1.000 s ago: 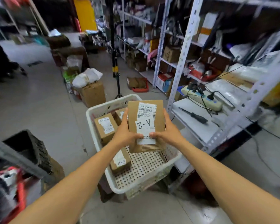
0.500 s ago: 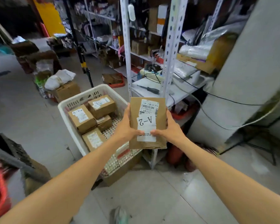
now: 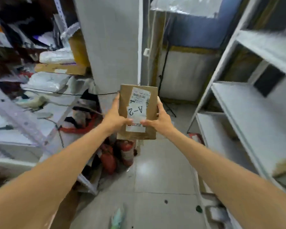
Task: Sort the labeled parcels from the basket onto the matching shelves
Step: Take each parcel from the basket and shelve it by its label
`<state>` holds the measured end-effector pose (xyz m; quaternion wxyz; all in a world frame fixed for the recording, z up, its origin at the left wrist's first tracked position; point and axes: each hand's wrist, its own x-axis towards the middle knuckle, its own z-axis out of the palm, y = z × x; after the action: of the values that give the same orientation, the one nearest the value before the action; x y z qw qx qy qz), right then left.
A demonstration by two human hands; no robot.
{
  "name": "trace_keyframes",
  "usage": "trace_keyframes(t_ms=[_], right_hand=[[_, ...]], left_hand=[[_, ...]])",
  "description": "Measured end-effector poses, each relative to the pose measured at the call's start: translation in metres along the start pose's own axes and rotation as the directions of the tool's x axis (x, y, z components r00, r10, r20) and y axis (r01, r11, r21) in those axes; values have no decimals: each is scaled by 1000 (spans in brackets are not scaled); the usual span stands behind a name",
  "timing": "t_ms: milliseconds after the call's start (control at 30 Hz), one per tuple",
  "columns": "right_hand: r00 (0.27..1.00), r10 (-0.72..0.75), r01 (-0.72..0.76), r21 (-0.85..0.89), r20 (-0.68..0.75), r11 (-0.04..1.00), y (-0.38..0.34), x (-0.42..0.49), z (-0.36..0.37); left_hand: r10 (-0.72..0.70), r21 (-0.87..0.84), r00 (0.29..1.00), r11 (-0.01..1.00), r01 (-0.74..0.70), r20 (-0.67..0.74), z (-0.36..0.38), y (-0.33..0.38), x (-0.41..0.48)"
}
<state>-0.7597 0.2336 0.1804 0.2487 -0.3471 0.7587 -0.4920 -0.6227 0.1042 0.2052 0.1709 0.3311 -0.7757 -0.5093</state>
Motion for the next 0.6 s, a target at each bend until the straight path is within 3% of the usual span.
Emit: trace_keyframes(t_ms=[133, 267, 600], right_hand=[[965, 99, -109, -29, -242, 994, 14, 5, -77], [865, 197, -222, -2, -462, 975, 28, -8, -134], [552, 393, -400, 180, -735, 899, 91, -68, -176]], left_hand=[[129, -75, 958, 991, -113, 258, 64, 47, 62], [225, -102, 863, 974, -201, 451, 128, 88, 99], [159, -100, 575, 986, -133, 802, 263, 103, 125]])
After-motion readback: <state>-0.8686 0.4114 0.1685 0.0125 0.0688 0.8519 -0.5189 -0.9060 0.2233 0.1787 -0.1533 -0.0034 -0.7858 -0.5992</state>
